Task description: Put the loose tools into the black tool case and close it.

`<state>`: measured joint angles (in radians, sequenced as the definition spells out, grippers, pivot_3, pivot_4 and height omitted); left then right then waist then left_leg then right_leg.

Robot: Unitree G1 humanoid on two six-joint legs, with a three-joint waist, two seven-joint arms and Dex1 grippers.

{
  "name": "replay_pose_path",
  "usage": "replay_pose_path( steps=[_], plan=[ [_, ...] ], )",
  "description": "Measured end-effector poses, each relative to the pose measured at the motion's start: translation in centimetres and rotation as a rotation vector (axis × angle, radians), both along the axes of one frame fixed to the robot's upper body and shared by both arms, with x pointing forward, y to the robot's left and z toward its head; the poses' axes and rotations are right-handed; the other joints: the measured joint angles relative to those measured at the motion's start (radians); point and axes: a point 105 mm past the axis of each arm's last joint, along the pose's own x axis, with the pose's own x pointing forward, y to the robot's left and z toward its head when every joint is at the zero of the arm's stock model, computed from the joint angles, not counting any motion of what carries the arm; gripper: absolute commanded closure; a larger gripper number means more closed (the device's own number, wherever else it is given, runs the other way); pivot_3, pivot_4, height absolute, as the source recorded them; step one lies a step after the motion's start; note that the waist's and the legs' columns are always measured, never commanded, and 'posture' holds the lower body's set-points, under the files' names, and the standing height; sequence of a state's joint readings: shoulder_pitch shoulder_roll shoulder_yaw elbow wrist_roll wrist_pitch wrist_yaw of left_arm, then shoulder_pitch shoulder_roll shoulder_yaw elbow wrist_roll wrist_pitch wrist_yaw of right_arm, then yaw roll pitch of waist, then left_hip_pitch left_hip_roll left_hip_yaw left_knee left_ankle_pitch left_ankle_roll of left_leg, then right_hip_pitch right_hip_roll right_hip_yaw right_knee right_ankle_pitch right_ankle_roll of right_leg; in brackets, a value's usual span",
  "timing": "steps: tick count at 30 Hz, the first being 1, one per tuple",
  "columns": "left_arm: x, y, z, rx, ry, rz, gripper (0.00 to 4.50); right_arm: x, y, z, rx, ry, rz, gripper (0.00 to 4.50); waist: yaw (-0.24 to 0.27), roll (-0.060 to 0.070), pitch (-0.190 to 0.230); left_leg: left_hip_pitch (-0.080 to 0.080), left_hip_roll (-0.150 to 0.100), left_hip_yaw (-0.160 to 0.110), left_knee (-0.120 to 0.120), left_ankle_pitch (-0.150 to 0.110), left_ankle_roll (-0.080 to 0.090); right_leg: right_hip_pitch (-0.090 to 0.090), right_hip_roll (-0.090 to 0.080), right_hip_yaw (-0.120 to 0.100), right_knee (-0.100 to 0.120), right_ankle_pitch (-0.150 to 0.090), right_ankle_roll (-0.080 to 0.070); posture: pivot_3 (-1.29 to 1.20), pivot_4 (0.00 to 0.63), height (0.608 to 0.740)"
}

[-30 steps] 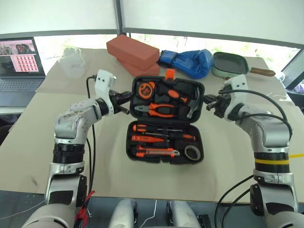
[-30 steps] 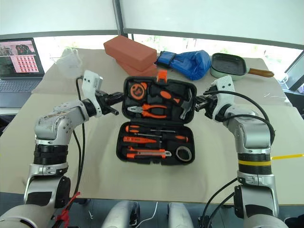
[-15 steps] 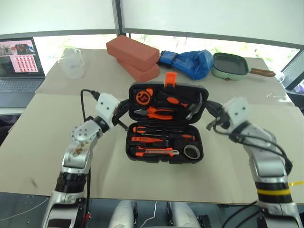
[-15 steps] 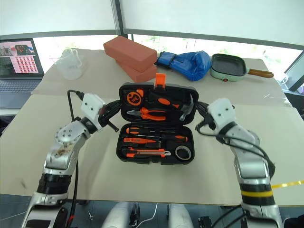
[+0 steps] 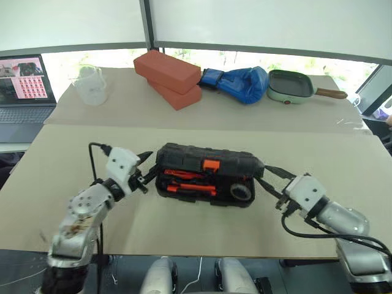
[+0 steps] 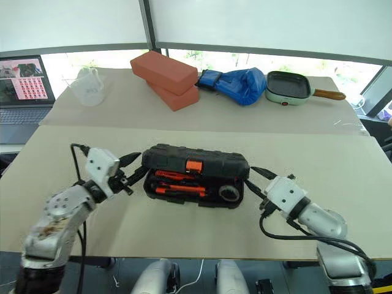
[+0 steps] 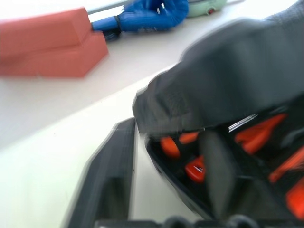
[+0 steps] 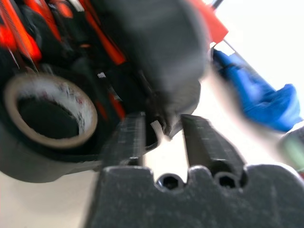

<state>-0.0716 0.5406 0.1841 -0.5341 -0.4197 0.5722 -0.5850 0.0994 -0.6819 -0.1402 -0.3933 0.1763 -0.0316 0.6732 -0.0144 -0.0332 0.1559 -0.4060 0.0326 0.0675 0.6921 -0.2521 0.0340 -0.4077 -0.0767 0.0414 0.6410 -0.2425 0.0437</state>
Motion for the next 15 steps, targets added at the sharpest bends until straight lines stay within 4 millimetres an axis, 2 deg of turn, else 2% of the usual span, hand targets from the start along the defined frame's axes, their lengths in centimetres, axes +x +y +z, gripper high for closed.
replay_pose_path(
  steps=[2, 4, 8, 10, 11, 13, 15],
  plan=[
    [-1.0, 0.7, 1.0, -0.013, 0.036, -0.022, 1.82, -0.9, -0.2, 0.5, 0.007, 0.049, 0.036, 2.19, 0.003, 0.0, 0.0, 0.001, 0.0, -0.001, 0.0, 0.0, 0.0, 0.002, 0.0, -0.001, -0.001, 0.0, 0.0, 0.0, 0.15, 0.738],
    [-2.1, 2.7, 1.4, -0.012, 0.103, -0.001, 1.82, -2.5, -0.3, 0.3, -0.001, 0.154, 0.091, 2.19, 0.003, 0.0, 0.0, 0.002, 0.0, -0.001, -0.001, 0.0, 0.0, 0.002, 0.0, -0.001, -0.001, -0.001, 0.0, 0.0, 0.15, 0.738],
    [-3.7, 4.5, -0.1, 0.055, 0.283, -0.086, 1.82, -6.1, 0.0, -2.1, -0.022, 0.417, 0.218, 2.19, 0.007, 0.0, 0.0, 0.003, -0.001, 0.0, -0.001, 0.0, 0.0, 0.003, 0.0, -0.001, -0.001, -0.003, -0.002, 0.0, 0.15, 0.738],
    [-3.9, 4.9, -0.5, 0.081, 0.338, -0.135, 1.82, -7.2, 0.3, -2.7, -0.046, 0.475, 0.266, 2.19, 0.009, 0.0, 0.0, 0.003, 0.0, 0.0, -0.001, 0.0, 0.0, 0.003, 0.0, -0.002, -0.001, -0.006, -0.005, 0.0, 0.15, 0.738],
    [-3.7, 5.2, -0.7, 0.095, 0.362, -0.151, 1.82, -7.7, 0.4, -3.0, -0.053, 0.499, 0.282, 2.19, 0.011, 0.0, 0.0, 0.003, 0.0, 0.0, -0.001, 0.0, 0.0, 0.002, 0.0, -0.002, -0.001, -0.007, -0.006, 0.0, 0.15, 0.738],
    [-2.7, 5.8, -0.6, 0.116, 0.357, -0.16, 1.8, -8.2, 0.5, -3.3, -0.055, 0.534, 0.297, 2.59, 0.015, 0.0, 0.0, 0.003, -0.001, 0.001, -0.001, 0.0, 0.0, 0.002, 0.0, -0.001, -0.001, -0.007, -0.007, 0.0, 0.15, 0.738],
    [-0.3, 6.0, 0.1, 0.147, 0.298, -0.162, 2.33, -8.3, 1.0, -3.5, -0.054, 0.551, 0.311, 3.12, 0.027, -0.001, 0.0, 0.003, -0.001, 0.001, 0.0, 0.0, -0.001, 0.002, 0.001, -0.002, -0.001, -0.007, -0.006, 0.0, 0.15, 0.738]
  ],
)
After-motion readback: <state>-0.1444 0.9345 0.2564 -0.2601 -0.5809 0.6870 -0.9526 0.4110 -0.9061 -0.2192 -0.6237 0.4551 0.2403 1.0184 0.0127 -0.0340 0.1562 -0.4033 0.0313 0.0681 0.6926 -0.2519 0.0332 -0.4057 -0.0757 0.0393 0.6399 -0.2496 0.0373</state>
